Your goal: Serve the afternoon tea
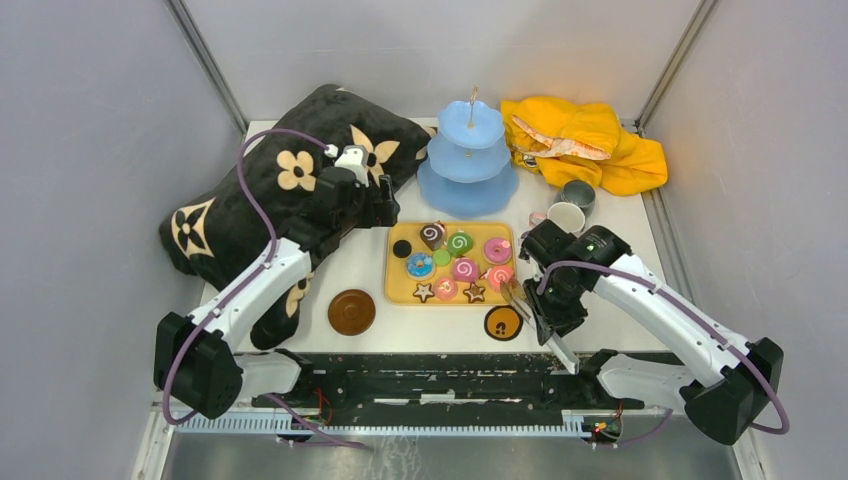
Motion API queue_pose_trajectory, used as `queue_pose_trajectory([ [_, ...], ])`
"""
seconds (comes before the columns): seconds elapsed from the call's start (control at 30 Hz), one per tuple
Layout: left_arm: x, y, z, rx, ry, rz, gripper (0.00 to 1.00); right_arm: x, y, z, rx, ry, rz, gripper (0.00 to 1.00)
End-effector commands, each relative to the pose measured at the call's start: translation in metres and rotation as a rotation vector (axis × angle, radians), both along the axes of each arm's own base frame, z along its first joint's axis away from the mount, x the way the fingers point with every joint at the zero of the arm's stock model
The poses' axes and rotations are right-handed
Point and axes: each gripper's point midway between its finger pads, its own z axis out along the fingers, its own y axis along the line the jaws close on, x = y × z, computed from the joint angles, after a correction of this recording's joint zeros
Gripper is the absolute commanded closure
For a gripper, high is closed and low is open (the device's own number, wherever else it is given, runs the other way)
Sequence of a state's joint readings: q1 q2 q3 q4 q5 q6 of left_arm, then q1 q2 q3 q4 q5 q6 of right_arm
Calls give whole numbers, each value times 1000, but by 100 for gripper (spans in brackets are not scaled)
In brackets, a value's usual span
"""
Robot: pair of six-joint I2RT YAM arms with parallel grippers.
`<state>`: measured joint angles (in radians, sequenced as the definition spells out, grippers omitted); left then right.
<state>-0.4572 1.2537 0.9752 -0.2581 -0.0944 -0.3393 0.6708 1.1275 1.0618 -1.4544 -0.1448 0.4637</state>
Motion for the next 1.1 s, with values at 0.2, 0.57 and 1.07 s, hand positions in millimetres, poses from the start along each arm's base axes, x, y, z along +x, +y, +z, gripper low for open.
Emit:
queue_pose_trajectory([
  [0.2,9,-9,4,-58,-16,5,1,19,20,-8,56,-84,-41,62],
  [0.57,8,-6,0,-49,-14,11,1,36,35,-14,94,-144,-83,57],
  [1.07,8,-8,-3,-54,-8,4,1,54,36,-19,75,-215,-162,53],
])
